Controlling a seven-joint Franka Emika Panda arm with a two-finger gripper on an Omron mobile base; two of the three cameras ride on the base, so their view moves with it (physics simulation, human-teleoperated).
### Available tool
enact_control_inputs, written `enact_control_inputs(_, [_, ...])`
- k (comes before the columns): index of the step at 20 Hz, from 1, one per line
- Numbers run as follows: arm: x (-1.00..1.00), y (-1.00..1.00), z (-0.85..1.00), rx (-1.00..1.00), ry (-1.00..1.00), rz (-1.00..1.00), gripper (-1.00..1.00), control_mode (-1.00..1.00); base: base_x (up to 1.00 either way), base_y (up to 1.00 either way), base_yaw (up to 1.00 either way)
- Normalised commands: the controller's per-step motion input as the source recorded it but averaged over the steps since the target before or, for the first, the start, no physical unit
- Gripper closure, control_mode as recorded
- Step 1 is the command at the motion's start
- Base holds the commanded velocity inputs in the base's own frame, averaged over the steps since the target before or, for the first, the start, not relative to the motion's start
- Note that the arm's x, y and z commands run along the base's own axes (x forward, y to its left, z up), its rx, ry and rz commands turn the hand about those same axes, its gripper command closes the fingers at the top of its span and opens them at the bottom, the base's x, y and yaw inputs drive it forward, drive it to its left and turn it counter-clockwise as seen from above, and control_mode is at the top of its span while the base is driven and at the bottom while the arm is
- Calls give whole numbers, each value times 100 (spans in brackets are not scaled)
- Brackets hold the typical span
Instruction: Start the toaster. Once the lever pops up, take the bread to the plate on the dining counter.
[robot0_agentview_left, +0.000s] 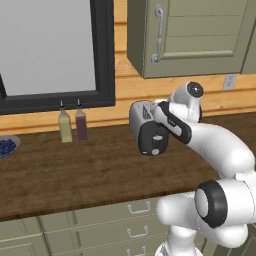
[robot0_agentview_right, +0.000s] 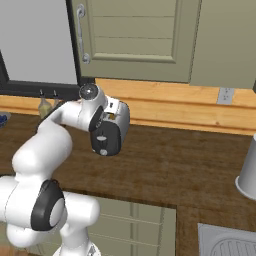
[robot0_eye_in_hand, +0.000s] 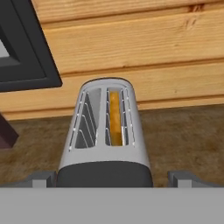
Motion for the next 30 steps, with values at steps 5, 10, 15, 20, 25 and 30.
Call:
enact_control_inputs(5, [53,0,0,0,0,-1,-100,-100,0,0,0])
enact_control_inputs(10, [71,0,-4,0,0,-1,-100,-100,0,0,0])
enact_control_inputs(15, [35,0,-36,0,0,0,-100,-100,0,0,0])
enact_control_inputs(20, [29,-1,-37,0,0,0,-100,-100,0,0,0])
enact_control_inputs(25, [3,-5,-20,0,0,0,-100,-100,0,0,0])
enact_control_inputs(30, [0,-5,-19,0,0,0,-100,-100,0,0,0])
